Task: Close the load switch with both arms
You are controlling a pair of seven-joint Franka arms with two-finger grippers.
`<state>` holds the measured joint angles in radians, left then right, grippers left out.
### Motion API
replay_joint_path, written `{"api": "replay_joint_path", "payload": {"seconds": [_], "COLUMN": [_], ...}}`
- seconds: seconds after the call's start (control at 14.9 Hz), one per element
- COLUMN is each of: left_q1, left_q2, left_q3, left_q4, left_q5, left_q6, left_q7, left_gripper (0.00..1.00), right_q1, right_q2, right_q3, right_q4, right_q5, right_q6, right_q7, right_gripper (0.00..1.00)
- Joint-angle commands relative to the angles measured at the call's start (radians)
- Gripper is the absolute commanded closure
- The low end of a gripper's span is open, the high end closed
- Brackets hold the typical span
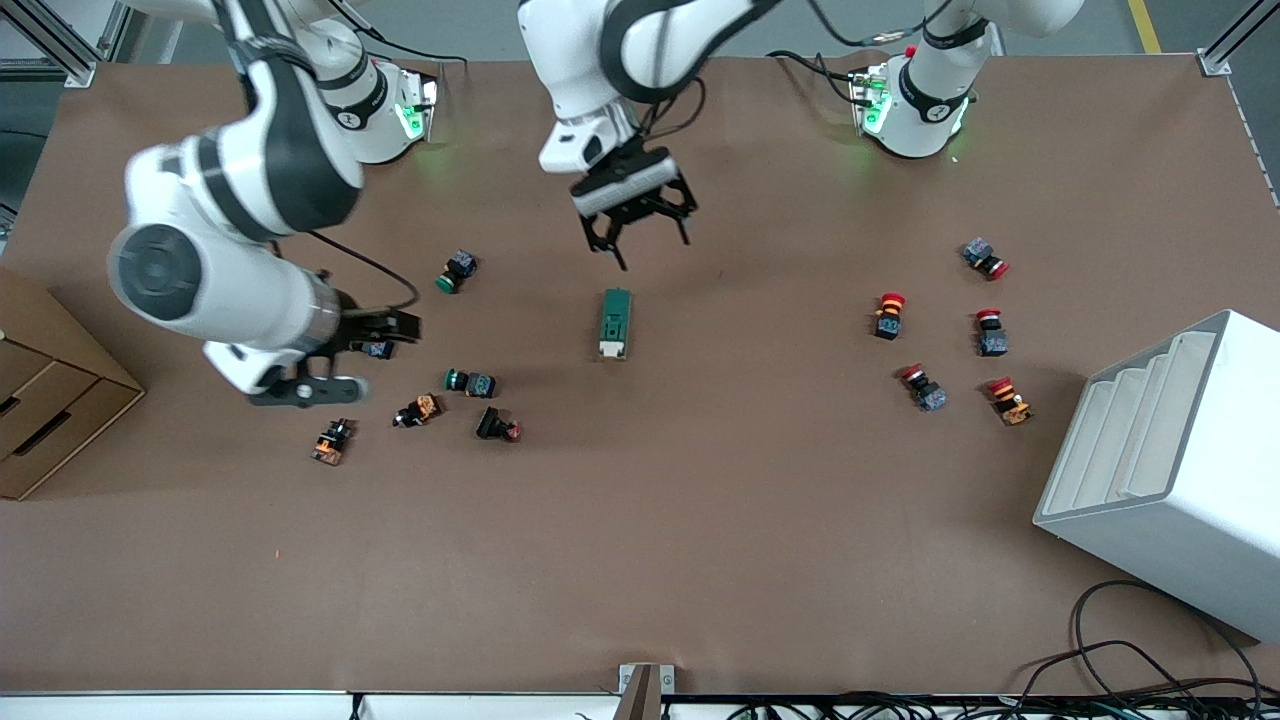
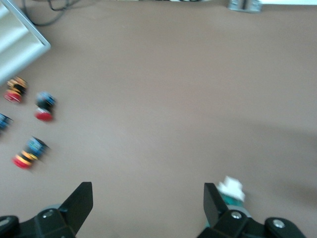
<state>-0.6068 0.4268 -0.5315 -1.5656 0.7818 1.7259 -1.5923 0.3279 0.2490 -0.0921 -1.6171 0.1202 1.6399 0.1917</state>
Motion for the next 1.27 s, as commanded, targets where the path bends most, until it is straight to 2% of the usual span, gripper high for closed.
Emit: {"api": "replay_joint_path", "payload": {"seconds": [0.0, 0.2, 0.27, 0.33, 0.47, 0.67, 1.0, 1.2], "left_q1": [0.111, 0.266, 0.319, 0.352, 0.448, 0.626, 0.766, 0.811], "left_q2": [-0.026, -0.065, -0.077, -0.086, -0.141, -0.216, -0.276, -0.304], "left_q3": [-0.007, -0.008, -0.011, -0.010, -0.010, -0.008, -0.007, -0.002], "left_q4": [0.128, 0.183, 0.190, 0.212, 0.219, 0.220, 0.220, 0.220], "left_q5": [-0.096, -0.194, -0.240, -0.284, -0.370, -0.504, -0.516, -0.542], "left_q6": [-0.100, -0.112, -0.111, -0.114, -0.146, -0.177, -0.243, -0.256], "left_q7": [0.229, 0.337, 0.341, 0.345, 0.388, 0.630, 0.963, 1.156], "left_gripper": [0.01, 0.00, 0.00, 0.00, 0.00, 0.00, 0.00, 0.00], "right_q1": [-0.027, -0.050, -0.062, -0.108, -0.199, -0.315, -0.313, -0.306], "right_q2": [-0.100, -0.145, -0.160, -0.174, -0.191, -0.217, -0.221, -0.217], "right_q3": [-0.053, -0.133, -0.138, -0.124, -0.054, 0.040, 0.043, 0.046], "right_q4": [-0.067, -0.061, -0.060, -0.060, -0.058, -0.058, 0.005, 0.057], "right_q5": [-0.042, -0.056, -0.076, -0.086, -0.090, -0.090, -0.093, -0.108], "right_q6": [-0.057, -0.124, -0.136, -0.138, -0.149, -0.159, -0.213, -0.216], "right_q7": [-0.082, -0.168, -0.170, -0.170, -0.167, -0.161, -0.129, -0.129], "right_gripper": [0.00, 0.00, 0.00, 0.00, 0.00, 0.00, 0.00, 0.00]}}
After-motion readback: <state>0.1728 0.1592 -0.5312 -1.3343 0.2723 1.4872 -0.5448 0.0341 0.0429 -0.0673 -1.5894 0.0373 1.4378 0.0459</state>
